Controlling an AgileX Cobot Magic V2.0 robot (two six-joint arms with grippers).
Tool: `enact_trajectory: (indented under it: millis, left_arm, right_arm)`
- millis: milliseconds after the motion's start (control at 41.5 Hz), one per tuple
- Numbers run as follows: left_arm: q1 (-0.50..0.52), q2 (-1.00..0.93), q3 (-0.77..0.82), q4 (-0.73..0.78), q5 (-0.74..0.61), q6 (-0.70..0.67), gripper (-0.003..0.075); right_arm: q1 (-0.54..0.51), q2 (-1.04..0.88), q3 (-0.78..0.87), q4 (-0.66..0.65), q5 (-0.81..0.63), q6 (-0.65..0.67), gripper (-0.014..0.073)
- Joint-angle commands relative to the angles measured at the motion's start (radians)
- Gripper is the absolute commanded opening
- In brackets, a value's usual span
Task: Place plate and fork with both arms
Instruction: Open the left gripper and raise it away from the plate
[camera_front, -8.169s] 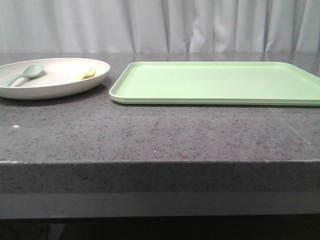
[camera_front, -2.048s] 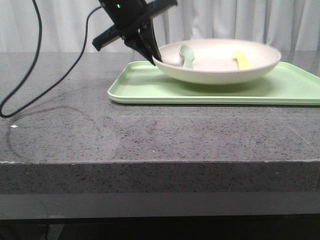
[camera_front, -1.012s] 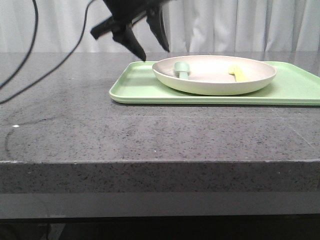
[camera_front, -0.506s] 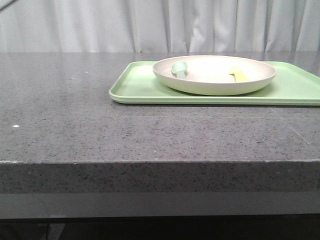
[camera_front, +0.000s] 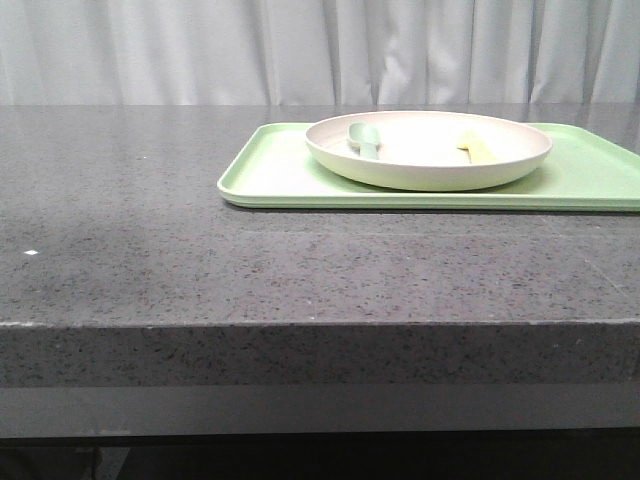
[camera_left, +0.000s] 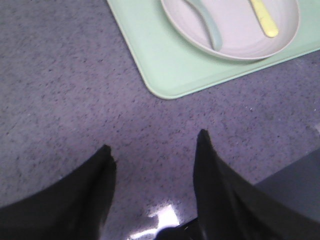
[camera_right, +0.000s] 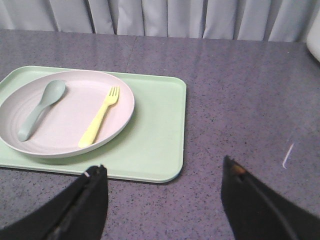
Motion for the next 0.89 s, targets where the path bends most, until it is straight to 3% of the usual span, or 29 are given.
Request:
enact_trajectory:
  millis: [0, 410, 867]
  left_arm:
    - [0.036, -0.128, 0.081, -0.017, -0.078, 0.01, 0.0358]
    - [0.061, -0.5, 0.391, 0.043, -0.022, 0.01, 0.0358]
    - [0.061, -0.559, 0.413, 0.044, 0.05, 0.01, 0.0358]
  right_arm:
    - [-0.004, 0.013, -0.033, -0.01, -0.076, -0.005, 0.0508]
    - [-0.004, 0.013, -0.033, -0.006, -0.078, -0.005, 0.0508]
    - [-0.002, 0.013, -0.037, -0.004, -0.098, -0.005, 0.0508]
